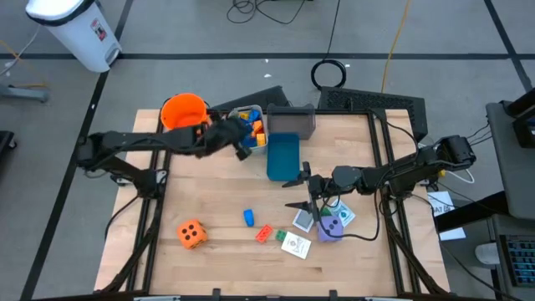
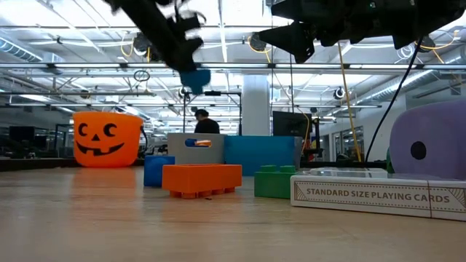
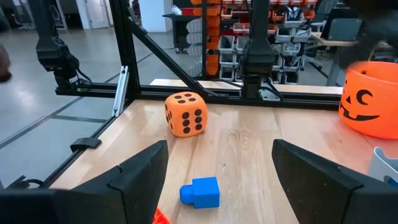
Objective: Pick & Place Toys
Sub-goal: Put the light blue 1 stud gamepiece into the white bin
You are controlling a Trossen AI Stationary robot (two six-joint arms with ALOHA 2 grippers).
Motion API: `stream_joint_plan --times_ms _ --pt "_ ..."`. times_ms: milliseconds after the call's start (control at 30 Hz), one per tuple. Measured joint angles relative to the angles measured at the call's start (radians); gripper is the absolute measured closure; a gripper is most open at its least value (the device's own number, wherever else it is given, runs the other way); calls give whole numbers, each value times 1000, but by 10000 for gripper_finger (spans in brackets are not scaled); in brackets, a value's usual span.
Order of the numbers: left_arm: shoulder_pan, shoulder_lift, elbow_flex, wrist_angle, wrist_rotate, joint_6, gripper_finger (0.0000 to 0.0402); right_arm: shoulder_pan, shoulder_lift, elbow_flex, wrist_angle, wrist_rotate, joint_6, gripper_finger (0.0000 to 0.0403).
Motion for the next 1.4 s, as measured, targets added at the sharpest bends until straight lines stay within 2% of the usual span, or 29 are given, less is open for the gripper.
stream_joint_plan --times_ms 100,267,600,767,1000,1267,1400 --pt "91 47 -49 106 100 -26 389 0 0 0 -1 0 -3 122" --pt "161 146 -62 186 204 -60 390 0 0 0 -6 0 -4 122" --pt "183 312 -62 279 256 -114 389 0 0 0 -7 0 -3 122" --pt "183 324 -61 288 269 -137 390 -1 0 0 -7 0 -4 122" --pt "183 325 -61 289 332 -154 368 -1 0 0 -7 0 -3 122" --pt "183 325 -61 287 332 -168 378 -1 0 0 -8 0 -3 122" --pt "183 325 -61 285 331 -177 351 -1 0 0 -7 0 -3 122"
